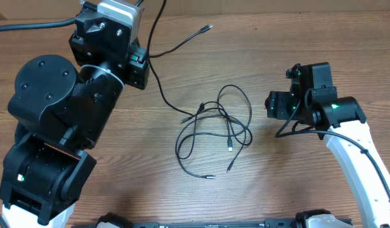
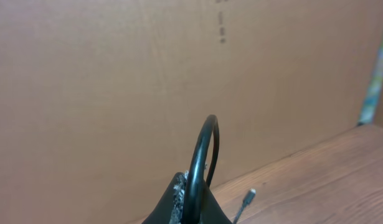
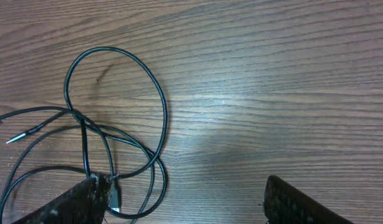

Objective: Untangle cables
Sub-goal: 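Carry the single black cable with the left gripper to the upper left, then lower the cable at the table's left edge and withdraw the left gripper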

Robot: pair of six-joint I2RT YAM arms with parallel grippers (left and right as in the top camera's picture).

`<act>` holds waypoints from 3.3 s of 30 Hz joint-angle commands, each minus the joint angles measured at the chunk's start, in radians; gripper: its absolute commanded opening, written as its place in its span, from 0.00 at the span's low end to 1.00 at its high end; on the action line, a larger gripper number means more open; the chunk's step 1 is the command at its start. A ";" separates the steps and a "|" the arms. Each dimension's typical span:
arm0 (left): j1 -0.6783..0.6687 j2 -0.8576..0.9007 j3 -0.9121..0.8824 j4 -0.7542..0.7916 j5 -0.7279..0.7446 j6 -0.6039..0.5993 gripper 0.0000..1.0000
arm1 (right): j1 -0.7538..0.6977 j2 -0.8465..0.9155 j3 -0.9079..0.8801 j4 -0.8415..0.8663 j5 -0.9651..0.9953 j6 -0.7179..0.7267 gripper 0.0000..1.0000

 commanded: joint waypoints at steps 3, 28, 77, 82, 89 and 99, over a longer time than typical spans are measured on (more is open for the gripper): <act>0.005 -0.009 0.029 -0.017 -0.129 0.106 0.04 | -0.002 -0.003 0.013 0.005 -0.003 0.000 0.78; 0.006 0.050 0.028 -0.190 -0.402 0.133 0.04 | -0.002 -0.003 0.013 0.003 -0.003 0.001 0.79; 0.497 0.123 0.028 -0.116 1.200 -0.953 0.04 | -0.002 -0.003 0.013 -0.003 -0.003 0.001 0.80; 0.509 0.123 0.028 0.167 1.212 -1.158 0.04 | -0.002 -0.003 0.013 -0.003 -0.003 0.001 0.80; 0.586 0.124 0.028 0.625 1.196 -1.577 0.04 | -0.002 -0.003 0.013 -0.003 -0.003 0.001 0.80; 0.890 0.133 0.028 0.727 1.095 -1.724 0.04 | -0.002 -0.003 0.013 -0.007 -0.002 0.000 0.80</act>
